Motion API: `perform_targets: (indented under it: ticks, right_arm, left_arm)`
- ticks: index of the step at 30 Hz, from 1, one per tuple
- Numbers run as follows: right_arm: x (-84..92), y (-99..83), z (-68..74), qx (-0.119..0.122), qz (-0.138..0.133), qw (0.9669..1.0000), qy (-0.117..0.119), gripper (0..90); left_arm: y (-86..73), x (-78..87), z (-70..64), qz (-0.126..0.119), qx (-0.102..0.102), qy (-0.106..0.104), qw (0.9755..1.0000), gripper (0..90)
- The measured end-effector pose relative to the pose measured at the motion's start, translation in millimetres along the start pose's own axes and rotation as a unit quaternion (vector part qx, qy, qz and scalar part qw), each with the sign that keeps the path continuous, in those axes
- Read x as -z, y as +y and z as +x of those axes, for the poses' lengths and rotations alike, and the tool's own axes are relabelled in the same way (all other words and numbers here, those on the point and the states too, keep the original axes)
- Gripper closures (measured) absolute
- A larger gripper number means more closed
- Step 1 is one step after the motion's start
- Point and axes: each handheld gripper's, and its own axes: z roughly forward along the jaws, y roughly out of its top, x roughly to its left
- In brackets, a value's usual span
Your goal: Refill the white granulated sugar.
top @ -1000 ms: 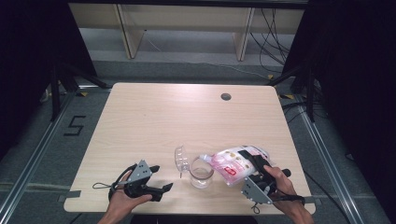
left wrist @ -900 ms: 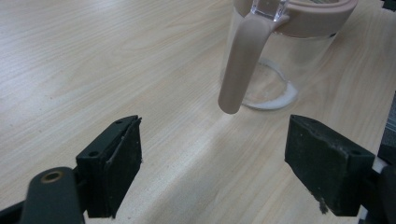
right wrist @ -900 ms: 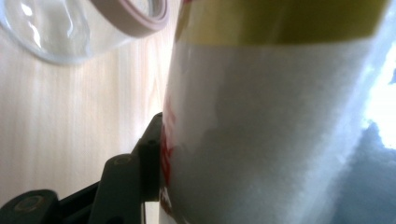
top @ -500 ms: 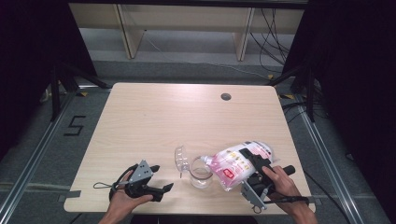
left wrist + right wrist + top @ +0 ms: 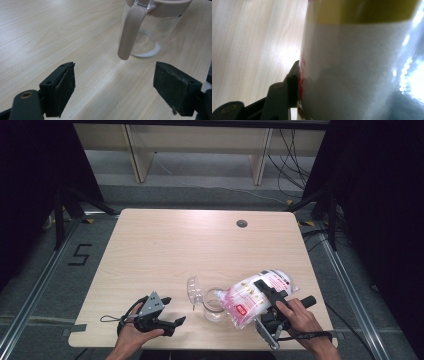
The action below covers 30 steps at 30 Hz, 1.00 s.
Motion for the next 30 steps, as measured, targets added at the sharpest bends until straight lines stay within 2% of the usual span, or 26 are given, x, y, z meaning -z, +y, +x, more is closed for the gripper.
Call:
perform_targets:
  ticks: [1, 2, 3, 4, 7, 9, 10, 11, 12, 13, 15, 16, 18, 20, 21, 22, 24, 26, 28, 30]
  right_arm:
    - [0.5, 0.2, 0.9, -0.006, 0.004, 1.0000, 0.002, 49.8]
    - [-0.4, 1.3, -2.4, 0.023, -0.006, 0.9997, -0.007, 49.8]
    - [0.3, 1.9, -0.7, 0.016, 0.003, 0.9999, -0.003, 49.9]
    - [0.5, 2.9, -1.1, 0.025, 0.006, 0.9997, -0.004, 49.9]
    - [1.1, 4.5, -3.6, 0.038, 0.001, 0.9992, -0.009, 50.0]
    - [2.0, 5.0, -3.4, 0.036, 0.008, 0.9993, -0.008, 50.0]
    - [1.6, 6.2, -5.4, 0.057, 0.003, 0.9982, -0.016, 50.1]
    - [2.1, 6.2, -4.4, 0.050, 0.009, 0.9986, -0.012, 50.1]
    - [2.2, 6.2, -4.3, 0.055, 0.009, 0.9983, -0.015, 50.2]
    - [1.6, 6.2, -5.0, 0.064, 0.005, 0.9977, -0.020, 50.2]
    - [2.3, 6.2, -4.0, 0.059, 0.012, 0.9980, -0.016, 50.3]
    - [2.2, 6.2, -4.8, 0.071, 0.011, 0.9972, -0.020, 50.3]
    - [2.2, 5.7, -5.3, 0.077, 0.012, 0.9967, -0.023, 50.4]
    - [2.7, 5.6, -3.8, 0.068, 0.020, 0.9973, -0.019, 50.5]
    - [1.8, 4.9, -4.2, 0.078, 0.013, 0.9964, -0.031, 50.5]
    - [2.1, 4.8, -4.1, 0.078, 0.013, 0.9964, -0.030, 50.5]
    - [2.0, 3.9, -5.0, 0.096, 0.013, 0.9950, -0.025, 50.7]
    - [2.1, 3.8, -3.8, 0.094, 0.021, 0.9951, -0.023, 50.7]
    - [1.3, 4.6, -5.5, 0.110, 0.014, 0.9935, -0.027, 50.8]
    - [1.9, 5.4, -6.2, 0.111, 0.014, 0.9934, -0.023, 50.9]
  left_arm:
    - [0.0, 0.0, 0.0, 0.000, 0.000, 0.000, 1.0000, 17.5]
    - [0.2, 0.2, 0.3, 0.004, -0.005, 0.000, 1.0000, 17.5]
    - [0.2, 0.2, 0.3, 0.004, -0.005, 0.000, 1.0000, 17.6]
    - [0.6, 0.5, 1.1, 0.005, -0.013, 0.000, 0.9999, 17.6]
    - [0.6, 0.6, 1.0, 0.005, -0.013, 0.000, 0.9999, 17.5]
    - [0.6, 0.6, 1.0, 0.005, -0.013, 0.000, 0.9999, 17.5]
    - [0.5, 0.0, 0.5, 0.002, -0.010, -0.001, 1.0000, 17.5]
    - [0.6, 0.6, 0.8, 0.007, -0.014, 0.001, 0.9999, 17.6]
    - [0.0, 0.2, -0.2, 0.009, -0.002, 0.003, 0.9999, 17.6]
    - [-0.3, -0.5, -0.5, 0.006, -0.001, 0.000, 1.0000, 17.6]
    - [-0.3, -0.5, -0.5, 0.008, -0.003, 0.001, 1.0000, 17.6]
    - [-0.4, -0.4, -0.9, 0.007, -0.004, 0.000, 1.0000, 17.5]
    - [-0.4, -0.8, -1.9, 0.002, 0.003, -0.003, 1.0000, 17.5]
    - [-0.3, -0.8, -1.9, 0.002, 0.003, -0.003, 1.0000, 17.6]
    - [-0.4, -1.0, -1.7, 0.002, -0.001, -0.001, 1.0000, 17.6]
    - [-0.4, -1.0, -1.7, 0.002, -0.001, -0.001, 1.0000, 17.5]
    - [-0.4, -1.1, -1.8, 0.002, -0.001, -0.002, 1.0000, 17.5]
    - [-0.2, -0.5, -0.8, 0.008, -0.007, -0.001, 0.9999, 17.5]
    - [-0.4, -1.3, -1.5, 0.005, -0.003, -0.002, 1.0000, 17.6]
    - [-0.3, -0.8, -1.1, 0.008, -0.007, -0.002, 0.9999, 17.6]
